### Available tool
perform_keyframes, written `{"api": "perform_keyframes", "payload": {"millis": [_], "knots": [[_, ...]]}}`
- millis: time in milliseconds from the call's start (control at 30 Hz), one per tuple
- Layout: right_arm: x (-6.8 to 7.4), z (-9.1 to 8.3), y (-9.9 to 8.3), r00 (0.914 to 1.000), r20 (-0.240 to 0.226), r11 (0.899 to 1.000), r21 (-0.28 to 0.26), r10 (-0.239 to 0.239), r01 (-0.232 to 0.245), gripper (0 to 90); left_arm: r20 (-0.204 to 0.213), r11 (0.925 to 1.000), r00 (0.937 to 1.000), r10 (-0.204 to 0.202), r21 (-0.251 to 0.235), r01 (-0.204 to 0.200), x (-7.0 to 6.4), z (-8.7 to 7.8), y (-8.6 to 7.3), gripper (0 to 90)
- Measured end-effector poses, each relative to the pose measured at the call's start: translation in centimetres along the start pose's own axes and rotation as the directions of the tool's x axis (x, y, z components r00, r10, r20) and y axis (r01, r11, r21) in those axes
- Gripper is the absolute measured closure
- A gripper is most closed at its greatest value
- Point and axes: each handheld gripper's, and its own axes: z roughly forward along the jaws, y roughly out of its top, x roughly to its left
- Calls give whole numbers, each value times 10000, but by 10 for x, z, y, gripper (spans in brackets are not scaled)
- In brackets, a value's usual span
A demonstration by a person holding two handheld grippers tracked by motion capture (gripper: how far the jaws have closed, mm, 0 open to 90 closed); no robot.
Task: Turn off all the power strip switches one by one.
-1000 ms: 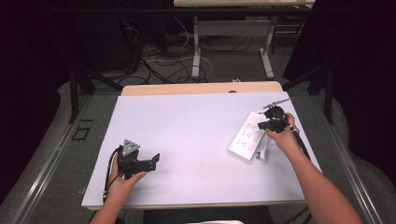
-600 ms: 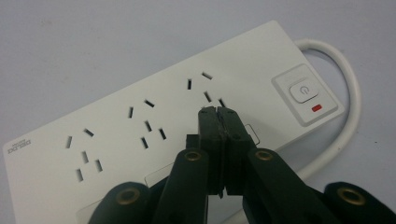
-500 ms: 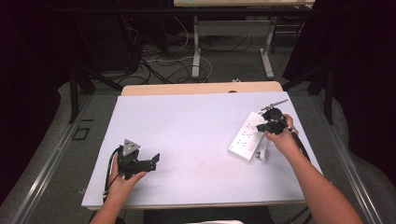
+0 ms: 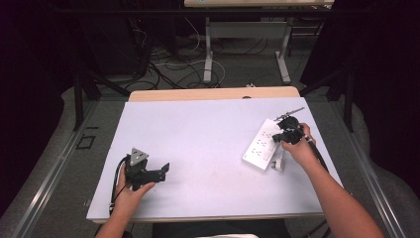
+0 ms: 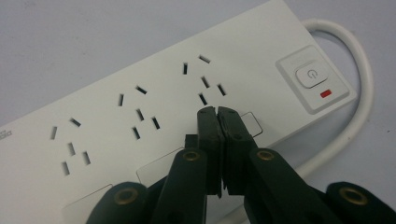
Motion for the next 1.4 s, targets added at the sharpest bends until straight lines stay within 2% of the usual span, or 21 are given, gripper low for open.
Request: {"api": "perform_keyframes", "payload": {"millis": [300,333,367,700,1167,1200,1400], "knots": [[-1,0,-1,10000,-3,10000,-29,-4,4,882,-11,10000,10000,6,-11,-6,0,0,0,30],[0,0,-1,9999,19,9999,-35,131,-131,882,-9,10000,10000,11,-8,-11,0,0,0,30],[-1,0,-2,10000,-42,10000,-80,1,-1,882,-9,10000,10000,9,-9,-9,0,0,0,30],[-2,1,-3,9998,-177,10000,-77,-15,14,900,-48,9999,9999,105,8,-105,0,0,0,30],[-1,2,-4,9998,-168,9998,-139,145,-147,900,-42,10000,9999,96,19,-95,0,-1,0,30],[-1,1,-4,10000,-78,10000,-54,3,-3,900,-46,10000,9999,95,21,-95,1,-1,0,30],[1,1,-4,9999,-99,10000,-44,-23,23,897,-29,10000,10000,12,5,-12,0,0,0,30]]}}
